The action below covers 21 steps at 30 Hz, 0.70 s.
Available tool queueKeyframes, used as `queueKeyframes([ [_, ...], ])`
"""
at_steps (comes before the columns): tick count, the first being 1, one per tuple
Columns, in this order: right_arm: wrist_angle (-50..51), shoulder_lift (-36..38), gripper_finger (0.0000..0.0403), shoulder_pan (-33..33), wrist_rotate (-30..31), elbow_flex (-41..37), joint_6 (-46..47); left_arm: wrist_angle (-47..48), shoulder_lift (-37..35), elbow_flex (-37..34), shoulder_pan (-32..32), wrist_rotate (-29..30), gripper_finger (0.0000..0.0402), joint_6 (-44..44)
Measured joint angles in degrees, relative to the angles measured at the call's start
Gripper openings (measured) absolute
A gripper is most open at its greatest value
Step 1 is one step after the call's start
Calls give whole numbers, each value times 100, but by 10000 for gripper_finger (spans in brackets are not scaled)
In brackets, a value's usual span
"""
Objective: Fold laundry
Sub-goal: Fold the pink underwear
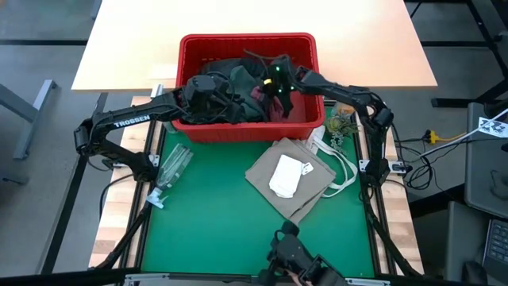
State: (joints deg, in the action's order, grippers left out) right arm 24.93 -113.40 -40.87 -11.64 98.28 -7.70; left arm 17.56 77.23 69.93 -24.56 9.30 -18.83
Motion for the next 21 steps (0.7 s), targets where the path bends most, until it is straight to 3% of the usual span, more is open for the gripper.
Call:
queueKeyframes([
  [13,2722,2,4,228,-27,2833,-350,0,-464,0,39,-7,113,14],
  [18,3118,12,4,426,-31,3683,-352,-11,-694,0,170,-23,113,342],
  [21,2848,278,4,535,-38,3554,-354,18,-674,0,314,-25,113,505],
])
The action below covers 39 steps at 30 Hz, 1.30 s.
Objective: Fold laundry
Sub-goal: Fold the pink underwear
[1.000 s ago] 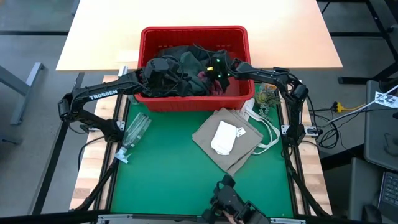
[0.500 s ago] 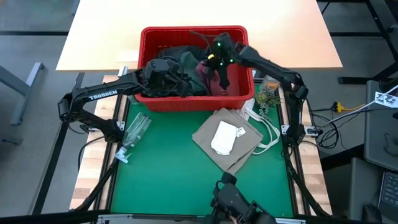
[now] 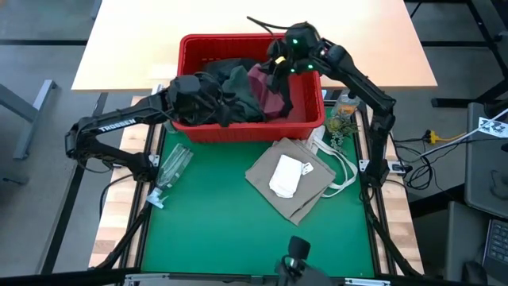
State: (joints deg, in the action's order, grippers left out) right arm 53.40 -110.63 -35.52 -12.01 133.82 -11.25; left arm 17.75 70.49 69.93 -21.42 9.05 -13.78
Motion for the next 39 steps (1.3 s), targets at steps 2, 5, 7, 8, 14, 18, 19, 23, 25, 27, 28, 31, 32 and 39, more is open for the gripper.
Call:
queueKeyframes([
  [2,-45,132,3,59,19,24,3,-21,45,-2,128,-65,113,180],
  [5,-63,303,4,92,23,54,24,-13,134,0,311,-180,113,633],
  [7,-61,397,4,139,40,54,26,-9,207,0,453,-174,113,945],
  [8,-57,446,3,136,42,54,27,-15,236,0,510,-133,113,1024],
  [14,-61,732,4,276,39,53,31,-24,549,0,733,406,113,800],
  [18,-107,883,3,411,38,52,33,-81,813,0,777,436,113,766],
  [19,-140,926,4,455,38,52,33,-101,886,0,777,464,113,699],
  [23,-152,1092,4,612,39,52,30,-130,1121,0,772,899,113,497],
  [25,-150,1139,3,689,39,52,28,-166,1224,0,772,1106,113,487],
  [27,-144,1190,4,746,36,52,26,-163,1306,0,771,1201,113,423],
  [28,-146,1217,4,783,35,52,28,-187,1351,0,772,1233,113,364],
  [31,-151,1285,3,832,38,52,26,-223,1411,0,768,1247,113,330],
  [32,-165,1302,3,876,40,52,26,-238,1445,0,768,1251,113,327],
  [39,-323,1434,3,930,-76,50,26,-250,1469,0,768,1311,113,323],
])
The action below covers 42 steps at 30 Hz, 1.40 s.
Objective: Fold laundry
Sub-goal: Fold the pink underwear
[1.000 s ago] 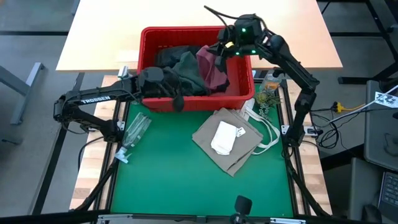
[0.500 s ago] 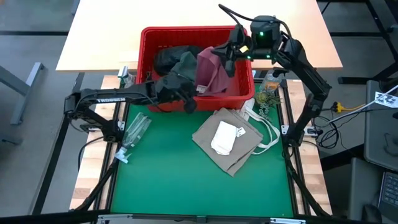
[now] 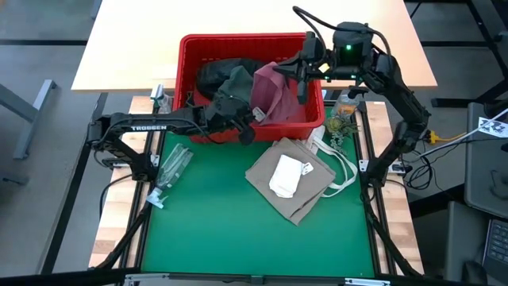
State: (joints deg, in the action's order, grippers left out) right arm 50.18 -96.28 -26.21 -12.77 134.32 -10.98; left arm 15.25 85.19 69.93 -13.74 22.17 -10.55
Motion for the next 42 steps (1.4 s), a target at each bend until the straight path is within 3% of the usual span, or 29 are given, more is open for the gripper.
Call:
queueKeyframes([
  [24,-83,133,3,2,-597,0,20,-497,2,0,-24,-85,113,14],
  [32,-83,133,3,2,-643,1,17,-548,2,0,-50,-694,110,61],
  [35,-83,133,3,2,-640,0,17,-546,2,0,-50,-695,85,58],
  [39,-49,158,3,-1,-640,0,15,-540,2,0,-39,-999,19,-139],
  [42,125,235,2,-1,-638,0,17,-441,-8,0,48,-1197,5,-347],
])
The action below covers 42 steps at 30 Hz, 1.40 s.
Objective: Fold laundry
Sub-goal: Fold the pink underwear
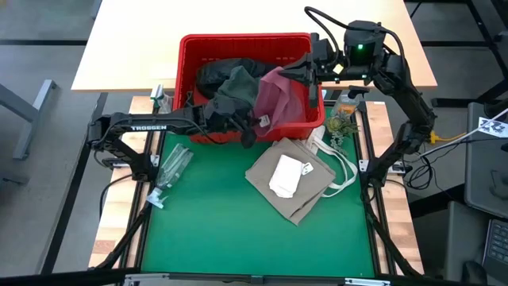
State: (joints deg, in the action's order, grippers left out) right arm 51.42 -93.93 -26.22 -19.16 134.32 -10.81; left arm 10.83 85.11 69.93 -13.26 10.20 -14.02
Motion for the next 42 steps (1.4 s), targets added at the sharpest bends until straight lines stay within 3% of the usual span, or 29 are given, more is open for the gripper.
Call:
queueKeyframes([
  [4,689,128,2,0,3,2,0,518,-211,0,205,-362,2,-489],
  [10,1522,262,2,187,65,-92,450,1039,-462,4,683,-1356,1,-1365],
  [15,2159,277,1,837,142,-92,906,1094,-447,2,1207,-1766,1,-1676],
  [21,2678,252,1,2197,1648,-94,1542,1328,-438,2,1821,-1841,0,-2041],
  [24,2969,257,1,2802,1926,-192,2017,1315,-437,2,2203,-1846,0,-2280],
  [33,2781,282,1,4418,2876,-2140,3598,1103,120,2,3427,-1154,0,-3253],
  [42,1509,280,2,5440,2737,-3996,4343,270,1392,2,4253,-1401,0,-4157],
])
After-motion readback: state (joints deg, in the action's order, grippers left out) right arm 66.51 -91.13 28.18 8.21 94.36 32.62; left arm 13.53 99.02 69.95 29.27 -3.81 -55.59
